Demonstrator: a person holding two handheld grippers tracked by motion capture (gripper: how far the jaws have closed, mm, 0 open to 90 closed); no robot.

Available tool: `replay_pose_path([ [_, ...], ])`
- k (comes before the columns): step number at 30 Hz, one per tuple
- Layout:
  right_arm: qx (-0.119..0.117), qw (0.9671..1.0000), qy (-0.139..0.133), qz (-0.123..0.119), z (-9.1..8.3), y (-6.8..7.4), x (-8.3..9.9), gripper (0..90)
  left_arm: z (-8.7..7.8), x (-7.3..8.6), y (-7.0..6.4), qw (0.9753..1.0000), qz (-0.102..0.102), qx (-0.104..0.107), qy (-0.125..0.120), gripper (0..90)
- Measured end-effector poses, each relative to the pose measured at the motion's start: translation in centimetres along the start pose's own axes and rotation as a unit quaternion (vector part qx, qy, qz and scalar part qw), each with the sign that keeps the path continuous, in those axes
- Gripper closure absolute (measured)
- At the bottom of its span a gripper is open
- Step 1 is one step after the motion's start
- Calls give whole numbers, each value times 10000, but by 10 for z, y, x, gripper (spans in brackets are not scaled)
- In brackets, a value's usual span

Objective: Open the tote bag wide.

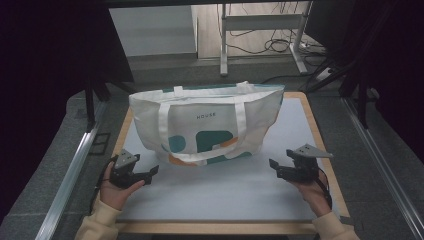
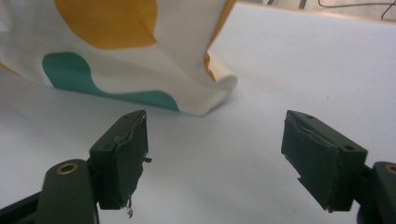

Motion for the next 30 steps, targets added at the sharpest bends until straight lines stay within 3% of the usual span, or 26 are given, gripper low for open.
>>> replay_pose_path([
  [9,-126,9999,-76,-57,2,6,-16,234,-8,-10,4,9995,-155,203,-182,216],
  [18,-113,9997,-230,21,-4,7,-26,244,-16,-22,3,9996,-60,143,-251,237],
  [30,-346,9989,-304,4,-5,8,-44,287,-24,-39,5,9991,-33,169,-386,238],
])
Point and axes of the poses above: each handheld gripper's, and its own axes: z roughly forward along the jaws, x roughly out of its underside, y roughly to its left, the point moved 3 cm from there along z, roughly forward along the jaws, and after that the axes turned 9 degrees about z, right-handed, at the moved point
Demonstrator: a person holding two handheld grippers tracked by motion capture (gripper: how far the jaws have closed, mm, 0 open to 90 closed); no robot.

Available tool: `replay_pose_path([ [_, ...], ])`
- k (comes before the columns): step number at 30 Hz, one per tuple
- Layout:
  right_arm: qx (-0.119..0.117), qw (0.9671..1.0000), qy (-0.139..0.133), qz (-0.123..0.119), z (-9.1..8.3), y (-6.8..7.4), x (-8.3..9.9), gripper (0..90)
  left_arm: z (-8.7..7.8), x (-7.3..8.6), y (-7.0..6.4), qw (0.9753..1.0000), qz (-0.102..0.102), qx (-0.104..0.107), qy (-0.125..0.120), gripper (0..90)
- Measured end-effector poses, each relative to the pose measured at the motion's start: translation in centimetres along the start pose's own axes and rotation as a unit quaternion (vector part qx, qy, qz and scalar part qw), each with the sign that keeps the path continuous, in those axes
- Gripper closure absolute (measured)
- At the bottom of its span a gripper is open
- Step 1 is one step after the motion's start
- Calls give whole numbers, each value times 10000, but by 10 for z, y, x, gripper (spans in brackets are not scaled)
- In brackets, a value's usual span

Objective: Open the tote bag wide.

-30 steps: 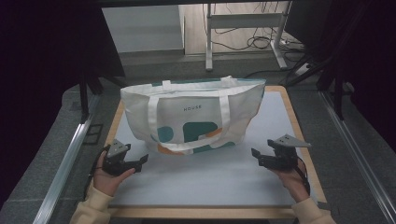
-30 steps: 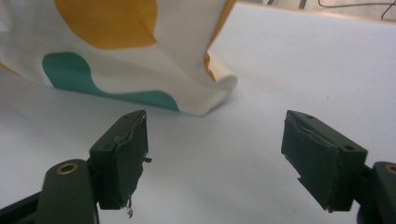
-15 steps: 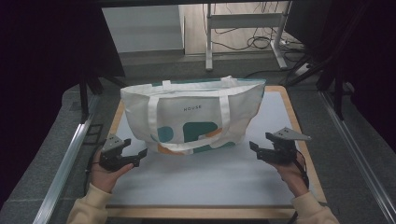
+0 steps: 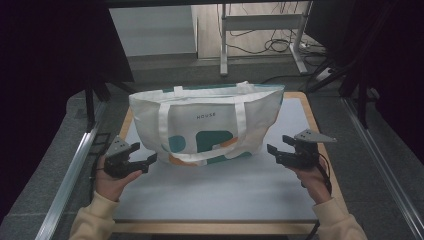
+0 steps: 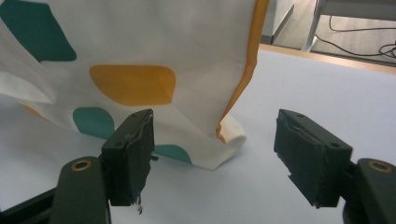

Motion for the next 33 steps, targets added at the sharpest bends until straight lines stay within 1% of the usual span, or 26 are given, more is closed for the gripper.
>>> replay_pose_path([
  [1,6,10000,-10,3,0,0,-2,290,-2,-3,1,10000,7,-15,-10,242],
  [8,9,10000,-14,25,-1,-2,-8,311,-4,-9,4,10000,-36,9,-46,248],
  [12,9,10000,-33,7,-1,-2,-14,330,-6,-14,6,9999,-68,-10,-73,267],
  [16,-17,10000,-58,-26,0,-1,-20,350,-8,-20,8,10000,-9,6,-86,281],
  [21,-45,9999,-74,-56,1,0,-28,363,-10,-26,11,9999,-78,39,-130,289],
  [23,-57,9999,-118,-54,1,-1,-34,372,-12,-30,13,9998,-95,50,-181,293],
  [24,-57,9999,-118,-54,1,-1,-34,372,-13,-31,13,9997,-103,57,-201,293],
  [25,-72,9999,-142,-56,0,-2,-40,381,-16,-36,14,9995,-111,73,-291,296],
  [26,-72,9999,-142,-56,0,-2,-40,381,-16,-36,14,9995,-111,73,-291,297],
  [27,-84,9998,-169,-29,0,-3,-45,389,-18,-40,15,9992,-112,86,-373,299],
  [28,-84,9998,-169,-29,0,-3,-45,389,-18,-40,15,9992,-112,86,-373,299],
  [29,-69,9998,-183,-46,1,-3,-51,392,-19,-45,15,9991,-71,82,-413,300],
  [30,-69,9998,-183,-46,1,-3,-51,392,-19,-45,15,9991,-71,82,-413,301],
  [32,-55,9997,-211,-88,1,-3,-58,394,-20,-49,16,9988,-36,96,-472,302],
  [33,-51,9996,-233,-155,2,-3,-64,398,-21,-53,18,9986,2,119,-514,300],
])
Point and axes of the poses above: each handheld gripper's, and its own axes: z roughly forward along the jaws, x roughly out of its underside, y roughly to its left, the point moved 3 cm from there along z, roughly forward along the jaws, and after that the axes turned 9 degrees about z, right-handed, at the moved point
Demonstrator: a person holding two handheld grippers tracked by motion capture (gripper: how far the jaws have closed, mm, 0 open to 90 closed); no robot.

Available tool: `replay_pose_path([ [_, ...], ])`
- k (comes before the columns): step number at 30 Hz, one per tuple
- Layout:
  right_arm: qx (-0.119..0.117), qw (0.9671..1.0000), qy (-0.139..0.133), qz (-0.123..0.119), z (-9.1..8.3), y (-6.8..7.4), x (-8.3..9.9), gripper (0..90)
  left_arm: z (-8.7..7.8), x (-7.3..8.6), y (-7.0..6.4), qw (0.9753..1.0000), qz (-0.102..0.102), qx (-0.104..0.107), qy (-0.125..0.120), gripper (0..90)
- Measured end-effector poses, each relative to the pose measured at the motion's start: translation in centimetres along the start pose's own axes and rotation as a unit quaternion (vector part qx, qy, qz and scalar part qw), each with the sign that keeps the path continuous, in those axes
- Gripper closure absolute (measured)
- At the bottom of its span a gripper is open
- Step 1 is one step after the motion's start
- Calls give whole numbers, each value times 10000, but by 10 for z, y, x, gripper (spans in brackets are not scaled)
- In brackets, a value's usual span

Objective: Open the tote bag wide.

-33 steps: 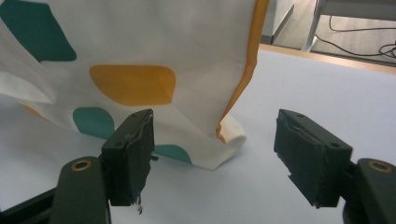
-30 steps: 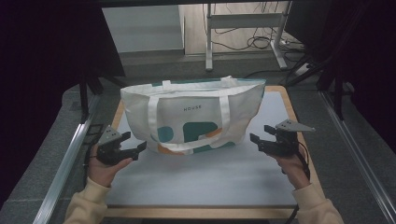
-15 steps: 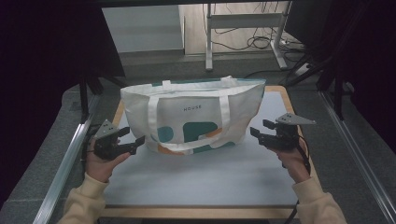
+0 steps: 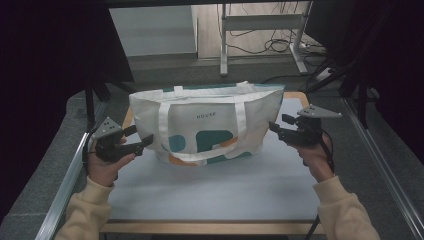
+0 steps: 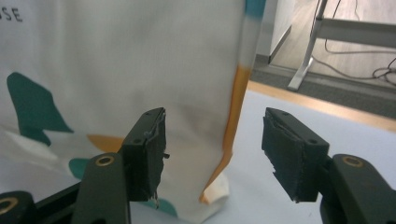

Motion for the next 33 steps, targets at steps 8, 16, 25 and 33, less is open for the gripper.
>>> replay_pose_path([
  [8,-146,9999,-71,4,7,2,-17,429,5,-11,5,9999,21,110,-112,301],
  [16,-196,9997,-81,93,16,1,-23,614,11,-12,4,9993,94,335,-121,626],
  [25,-200,9997,-106,78,14,-4,-20,813,10,-11,2,9993,104,339,-154,737],
  [33,-256,9995,-170,-86,7,0,-13,853,5,-6,-2,9988,180,395,-214,805],
])
Point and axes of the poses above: each handheld gripper's, and its own axes: z roughly forward along the jaws, x roughly out of its underside, y roughly to its left, the point moved 3 cm from there along z, roughly forward along the jaws, and after that the axes turned 9 degrees about z, right-handed, at the moved point
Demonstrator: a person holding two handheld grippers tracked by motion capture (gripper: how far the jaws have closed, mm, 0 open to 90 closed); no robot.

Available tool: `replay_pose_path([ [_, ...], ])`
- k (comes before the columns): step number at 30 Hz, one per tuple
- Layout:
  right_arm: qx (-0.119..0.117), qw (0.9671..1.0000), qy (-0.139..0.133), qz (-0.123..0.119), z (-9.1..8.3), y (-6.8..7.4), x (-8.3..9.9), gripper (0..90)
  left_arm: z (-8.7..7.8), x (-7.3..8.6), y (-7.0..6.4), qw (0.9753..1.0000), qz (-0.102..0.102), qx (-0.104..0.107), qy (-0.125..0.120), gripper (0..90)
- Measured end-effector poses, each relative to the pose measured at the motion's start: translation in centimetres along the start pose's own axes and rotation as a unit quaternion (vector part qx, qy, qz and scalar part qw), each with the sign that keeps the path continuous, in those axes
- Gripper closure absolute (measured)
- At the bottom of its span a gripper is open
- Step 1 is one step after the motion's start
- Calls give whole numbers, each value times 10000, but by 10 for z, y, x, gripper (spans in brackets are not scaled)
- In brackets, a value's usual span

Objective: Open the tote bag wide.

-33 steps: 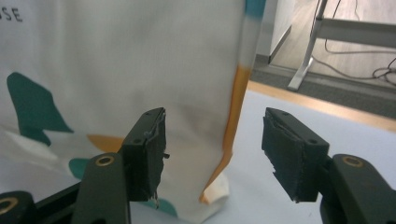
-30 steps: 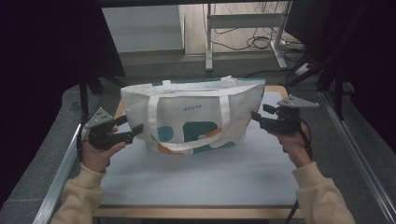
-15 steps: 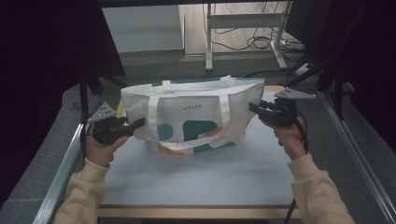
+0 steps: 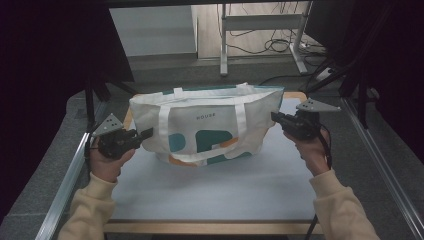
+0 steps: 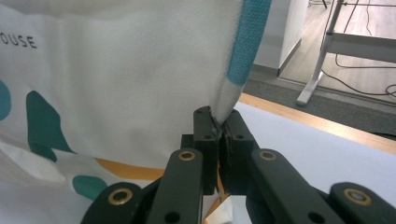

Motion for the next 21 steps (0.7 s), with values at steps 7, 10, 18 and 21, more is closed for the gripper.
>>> replay_pose_path([
  [7,-61,9999,81,-59,-4,2,13,859,-1,8,-6,10000,48,50,-3,833],
  [10,-63,9998,144,-75,-3,2,17,860,1,12,-7,9999,62,65,52,840],
  [18,-117,9995,290,-41,3,1,32,861,4,26,-12,9998,71,122,118,848],
  [21,-131,9993,351,-29,5,1,38,862,6,32,-15,9998,64,118,110,850],
])
Point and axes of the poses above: each handheld gripper's, and its own axes: z roughly forward along the jaws, x roughly out of its underside, y roughly to its left, the point moved 3 cm from there along z, roughly forward along the jaws, and after that the axes turned 9 degrees about z, right-handed, at the moved point
